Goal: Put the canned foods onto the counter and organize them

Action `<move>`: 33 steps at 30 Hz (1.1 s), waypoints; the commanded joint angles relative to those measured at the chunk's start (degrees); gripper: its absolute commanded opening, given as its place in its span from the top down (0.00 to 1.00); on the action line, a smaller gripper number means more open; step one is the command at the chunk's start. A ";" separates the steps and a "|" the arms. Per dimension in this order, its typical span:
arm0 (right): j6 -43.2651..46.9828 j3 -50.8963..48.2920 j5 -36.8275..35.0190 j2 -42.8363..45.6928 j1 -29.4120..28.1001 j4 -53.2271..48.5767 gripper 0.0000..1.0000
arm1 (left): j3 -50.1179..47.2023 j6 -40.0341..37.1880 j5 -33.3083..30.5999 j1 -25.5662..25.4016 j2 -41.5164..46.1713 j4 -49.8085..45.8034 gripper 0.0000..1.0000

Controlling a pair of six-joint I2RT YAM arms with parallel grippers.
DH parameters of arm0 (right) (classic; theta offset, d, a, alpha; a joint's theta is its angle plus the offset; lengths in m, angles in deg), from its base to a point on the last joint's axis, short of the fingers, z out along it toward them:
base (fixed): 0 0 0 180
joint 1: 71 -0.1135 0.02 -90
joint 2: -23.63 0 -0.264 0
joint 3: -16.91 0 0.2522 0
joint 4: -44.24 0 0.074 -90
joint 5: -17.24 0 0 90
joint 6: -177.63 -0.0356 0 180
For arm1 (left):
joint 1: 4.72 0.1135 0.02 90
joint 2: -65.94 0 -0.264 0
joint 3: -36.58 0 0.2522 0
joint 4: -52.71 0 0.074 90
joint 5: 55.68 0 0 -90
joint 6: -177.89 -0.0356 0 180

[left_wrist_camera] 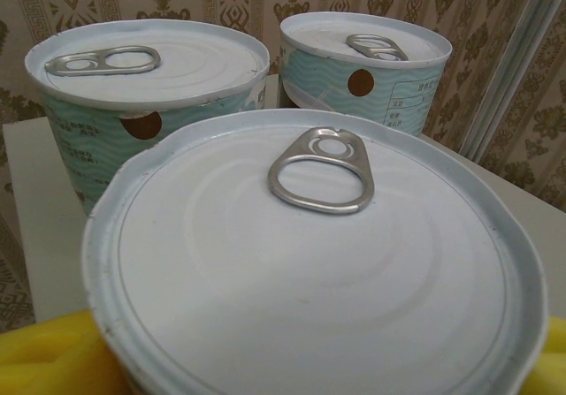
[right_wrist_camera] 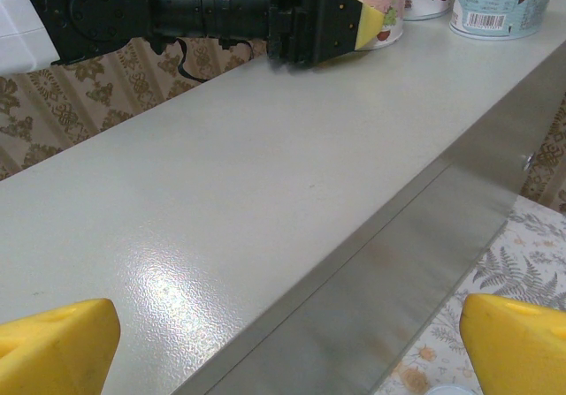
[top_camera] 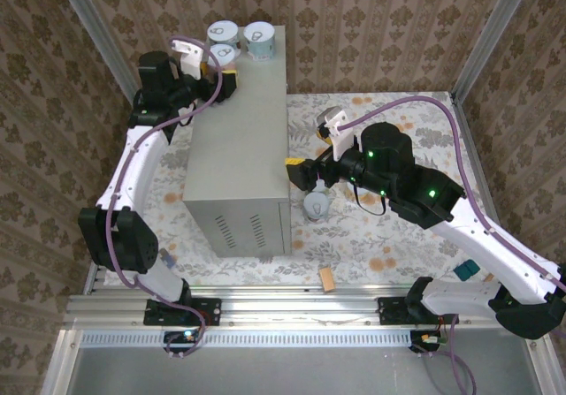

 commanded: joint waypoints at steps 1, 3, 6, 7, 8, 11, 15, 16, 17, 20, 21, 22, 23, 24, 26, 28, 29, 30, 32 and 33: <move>-0.62 -0.14 -0.92 1.22 0.21 0.93 0.00 | 1.26 -0.29 1.48 0.38 -1.42 -1.62 0.17; -0.46 -0.13 -0.91 1.14 0.20 0.97 0.00 | 1.20 -0.24 1.53 0.39 -1.27 -1.67 0.15; -0.50 -0.14 -0.83 1.11 0.16 1.02 0.00 | 1.30 -0.12 1.67 0.34 -1.06 -1.65 0.11; -0.49 -0.15 -0.84 1.13 0.16 1.05 0.00 | 1.33 -0.03 1.76 0.38 -0.96 -1.63 0.09; -0.51 -0.14 -0.79 1.14 0.16 1.07 0.00 | 1.37 0.02 1.74 0.38 -0.66 -1.66 0.06; -0.44 -0.05 -0.74 1.14 0.18 1.06 0.00 | 1.02 0.14 1.26 0.38 1.04 -2.21 0.00; -0.32 0.38 -0.83 1.05 0.17 0.87 0.00 | -0.91 0.41 -0.08 0.38 5.53 -3.65 0.00; -0.33 0.62 -0.83 0.98 0.21 0.77 0.00 | -1.40 0.61 -0.67 0.38 6.79 -4.50 0.00; -0.33 0.85 -0.84 0.87 0.20 0.62 0.00 | -2.20 0.92 -1.45 0.38 8.58 -5.25 0.00; -0.50 1.92 -1.62 0.55 0.18 -0.08 0.00 | -6.00 2.11 -4.59 0.39 14.99 -6.59 0.00; -0.60 2.44 -1.90 0.35 0.19 -0.45 0.00 | -7.08 2.34 -6.45 0.38 17.21 -7.43 0.00; -0.71 2.98 -1.97 0.14 0.16 -0.94 0.00 | -7.60 2.40 -8.23 0.54 18.77 -8.63 0.00; -0.60 3.39 -1.90 -0.05 0.16 -1.20 0.00 | -7.76 2.32 -9.68 0.86 20.34 -10.67 0.00; -0.59 3.73 -1.80 -0.20 0.16 -1.39 0.00 | -7.93 2.31 -11.01 1.27 21.73 -12.20 0.00; -0.59 4.19 -1.38 -0.43 0.17 -1.43 0.00 | -8.42 2.86 -13.14 2.72 23.79 -14.27 0.00; -0.60 4.57 -1.22 -0.61 0.24 -1.60 0.00 | -9.08 3.59 -14.08 4.73 25.36 -15.66 0.00; -0.59 4.85 -1.22 -0.70 0.19 -1.58 0.00 | -9.41 4.14 -13.97 5.99 25.77 -16.17 0.00; -0.63 5.01 -1.01 -0.79 0.13 -1.72 0.00 | -9.79 4.63 -13.66 7.36 26.01 -16.27 0.00; -0.70 5.40 -0.71 -1.06 0.09 -1.92 0.00 | -10.34 5.74 -12.04 9.99 25.83 -16.12 0.00; -0.69 5.56 -0.52 -1.15 0.08 -1.99 0.00 | -10.69 6.43 -10.39 11.58 25.51 -15.43 0.00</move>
